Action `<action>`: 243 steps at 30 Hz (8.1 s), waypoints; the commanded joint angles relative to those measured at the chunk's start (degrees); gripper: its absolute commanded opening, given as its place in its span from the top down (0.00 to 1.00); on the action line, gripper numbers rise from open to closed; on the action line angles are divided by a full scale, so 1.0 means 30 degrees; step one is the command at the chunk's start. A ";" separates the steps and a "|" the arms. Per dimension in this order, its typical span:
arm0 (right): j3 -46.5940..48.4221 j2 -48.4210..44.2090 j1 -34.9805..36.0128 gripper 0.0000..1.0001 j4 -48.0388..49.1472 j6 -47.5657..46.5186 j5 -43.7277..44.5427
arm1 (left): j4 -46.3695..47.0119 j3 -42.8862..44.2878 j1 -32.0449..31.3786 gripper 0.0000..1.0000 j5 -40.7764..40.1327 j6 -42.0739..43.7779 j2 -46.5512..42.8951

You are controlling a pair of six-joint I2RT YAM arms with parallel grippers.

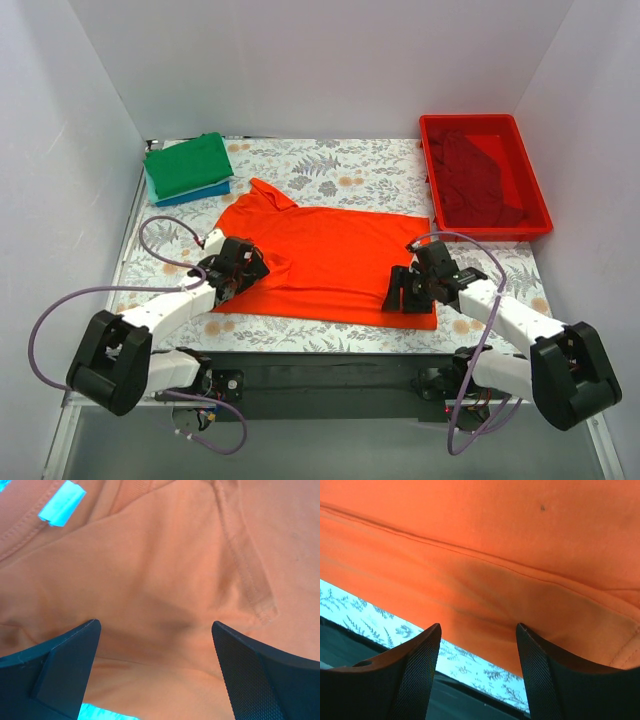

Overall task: Fold and stack the t-shirts
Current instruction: Fold the tshirt

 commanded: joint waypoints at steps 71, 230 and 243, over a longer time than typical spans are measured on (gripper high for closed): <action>0.5004 -0.0847 0.0709 0.24 -0.4147 -0.1269 0.2483 | -0.4434 0.3495 -0.0423 0.03 0.0877 0.0962 -0.2595; 1.4452 1.1339 -0.3891 0.99 0.1269 -0.5490 0.6913 | -0.5782 2.5821 0.7779 1.00 0.8286 0.7470 1.6299; 1.4634 1.0493 -0.4008 0.99 0.1355 -0.5842 0.5917 | -0.5850 2.4048 0.8279 1.00 0.9080 0.7060 1.3526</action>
